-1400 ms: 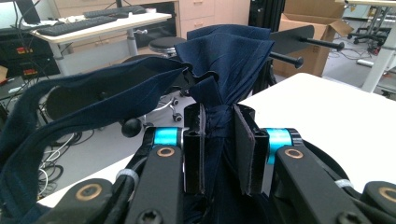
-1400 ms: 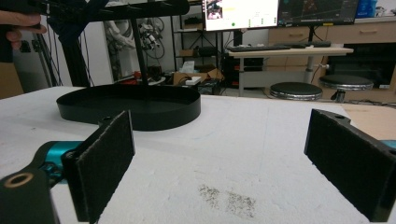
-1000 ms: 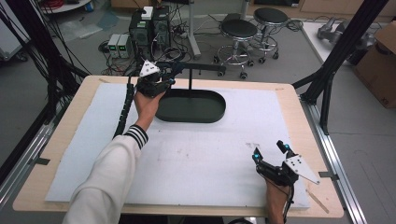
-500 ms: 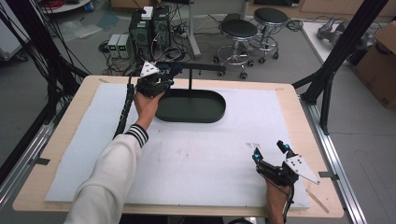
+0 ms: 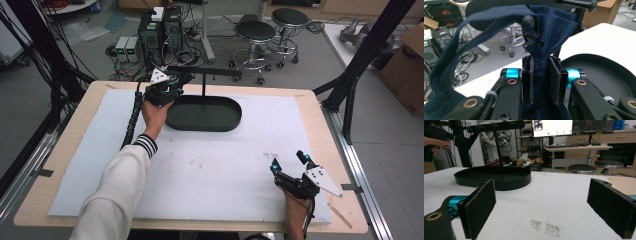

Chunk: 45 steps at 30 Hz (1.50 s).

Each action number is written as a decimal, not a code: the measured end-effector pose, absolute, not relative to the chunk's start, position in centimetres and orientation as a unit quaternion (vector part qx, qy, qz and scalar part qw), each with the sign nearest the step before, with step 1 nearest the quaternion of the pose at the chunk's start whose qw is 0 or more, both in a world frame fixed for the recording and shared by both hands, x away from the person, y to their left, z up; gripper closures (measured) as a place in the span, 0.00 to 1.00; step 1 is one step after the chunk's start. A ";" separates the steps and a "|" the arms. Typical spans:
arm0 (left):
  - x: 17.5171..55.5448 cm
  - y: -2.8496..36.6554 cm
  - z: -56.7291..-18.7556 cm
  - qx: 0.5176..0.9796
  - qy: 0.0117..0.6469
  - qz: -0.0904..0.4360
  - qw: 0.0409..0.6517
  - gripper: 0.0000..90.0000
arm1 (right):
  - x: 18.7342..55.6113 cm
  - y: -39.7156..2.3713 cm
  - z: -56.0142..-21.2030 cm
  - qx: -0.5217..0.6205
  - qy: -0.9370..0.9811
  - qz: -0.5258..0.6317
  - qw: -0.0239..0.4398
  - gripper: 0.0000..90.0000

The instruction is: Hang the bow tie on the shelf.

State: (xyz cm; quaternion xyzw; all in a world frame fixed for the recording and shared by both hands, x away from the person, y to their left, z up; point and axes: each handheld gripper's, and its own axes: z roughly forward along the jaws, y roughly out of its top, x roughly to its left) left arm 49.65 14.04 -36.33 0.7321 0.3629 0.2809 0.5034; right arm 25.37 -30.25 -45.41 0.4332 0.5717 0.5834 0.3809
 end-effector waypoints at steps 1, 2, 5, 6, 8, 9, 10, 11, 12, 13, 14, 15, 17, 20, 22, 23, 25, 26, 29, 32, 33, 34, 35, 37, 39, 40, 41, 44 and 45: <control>49.6 14.0 -36.3 0.733 0.363 0.281 0.502 0.82 | 25.4 -30.3 -45.4 0.433 0.572 0.583 0.381 0.08; 49.6 14.0 -36.3 0.733 0.363 0.281 0.502 0.82 | 25.4 -30.3 -45.4 0.433 0.572 0.583 0.381 0.08; 49.5 13.8 -36.3 0.736 0.360 0.285 0.498 0.80 | 25.4 -30.2 -45.4 0.433 0.572 0.583 0.381 0.08; 49.5 13.8 -36.2 0.736 0.361 0.287 0.496 0.78 | 25.3 -30.2 -45.4 0.434 0.571 0.583 0.380 0.08; 49.4 13.8 -36.2 0.736 0.358 0.292 0.494 0.77 | 25.3 -30.3 -45.4 0.430 0.572 0.583 0.385 0.08; 49.5 13.9 -36.2 0.738 0.359 0.289 0.492 0.76 | 25.3 -30.2 -45.4 0.429 0.571 0.585 0.385 0.08; 49.5 13.9 -36.2 0.738 0.359 0.289 0.492 0.74 | 25.3 -30.2 -45.4 0.429 0.571 0.585 0.385 0.08; 49.5 13.9 -36.3 0.739 0.363 0.293 0.486 0.72 | 25.2 -30.2 -45.5 0.426 0.570 0.587 0.386 0.08; 49.5 13.9 -36.3 0.739 0.363 0.293 0.486 0.72 | 25.1 -30.2 -45.5 0.426 0.569 0.588 0.385 0.08; 49.5 14.0 -36.3 0.739 0.365 0.292 0.485 0.72 | 25.1 -30.2 -45.5 0.426 0.569 0.588 0.385 0.08; 49.5 14.0 -36.3 0.739 0.371 0.292 0.481 0.70 | 25.1 -30.2 -45.5 0.422 0.570 0.589 0.388 0.08; 49.5 14.0 -36.3 0.737 0.376 0.293 0.479 0.67 | 25.1 -30.3 -45.5 0.421 0.570 0.589 0.388 0.08; 49.4 14.0 -36.2 0.740 0.375 0.287 0.480 0.55 | 25.1 -30.3 -45.5 0.424 0.569 0.592 0.382 0.08; 49.1 13.5 -36.1 0.749 0.362 0.295 0.470 0.42 | 25.1 -30.4 -45.5 0.422 0.568 0.592 0.386 0.08; 49.1 13.5 -36.1 0.753 0.358 0.282 0.475 0.28 | 25.1 -30.3 -45.5 0.423 0.568 0.591 0.385 0.08; 49.0 13.5 -36.1 0.749 0.362 0.278 0.479 0.28 | 25.1 -30.3 -45.5 0.423 0.568 0.591 0.385 0.08; 49.0 13.8 -36.1 0.742 0.371 0.263 0.492 0.19 | 25.1 -30.3 -45.5 0.423 0.568 0.591 0.386 0.08; 48.6 14.2 -36.3 0.735 0.377 0.265 0.497 0.19 | 25.1 -30.3 -45.5 0.423 0.568 0.592 0.385 0.08; 47.4 15.2 -36.7 0.725 0.373 0.269 0.512 0.18 | 25.1 -30.3 -45.5 0.423 0.568 0.592 0.385 0.08; 46.3 16.0 -36.9 0.722 0.365 0.267 0.523 0.18 | 25.1 -30.3 -45.5 0.421 0.569 0.591 0.386 0.08; 45.7 16.4 -37.0 0.720 0.361 0.266 0.529 0.18 | 25.1 -30.3 -45.5 0.421 0.569 0.590 0.388 0.08; 45.0 16.8 -37.1 0.720 0.353 0.265 0.535 0.19 | 25.1 -30.2 -45.5 0.421 0.570 0.589 0.389 0.08; 43.5 17.6 -37.2 0.721 0.333 0.270 0.544 0.19 | 25.1 -30.2 -45.5 0.420 0.570 0.588 0.389 0.08; 42.9 17.9 -37.2 0.722 0.326 0.274 0.546 0.20 | 25.1 -30.2 -45.5 0.419 0.571 0.588 0.390 0.08; 40.9 18.8 -37.3 0.721 0.312 0.278 0.553 0.20 | 25.1 -30.2 -45.5 0.421 0.572 0.588 0.387 0.08; 40.0 19.3 -37.5 0.717 0.308 0.277 0.560 0.20 | 25.1 -30.1 -45.5 0.420 0.572 0.588 0.388 0.08; 39.2 19.8 -37.6 0.716 0.306 0.274 0.564 0.20 | 25.1 -30.1 -45.5 0.420 0.572 0.588 0.388 0.08; 36.8 21.3 -38.2 0.716 0.290 0.280 0.569 0.20 | 25.1 -30.1 -45.5 0.421 0.574 0.585 0.389 0.08; 35.5 22.2 -38.7 0.725 0.285 0.279 0.561 0.20 | 25.1 -30.1 -45.5 0.419 0.575 0.585 0.389 0.08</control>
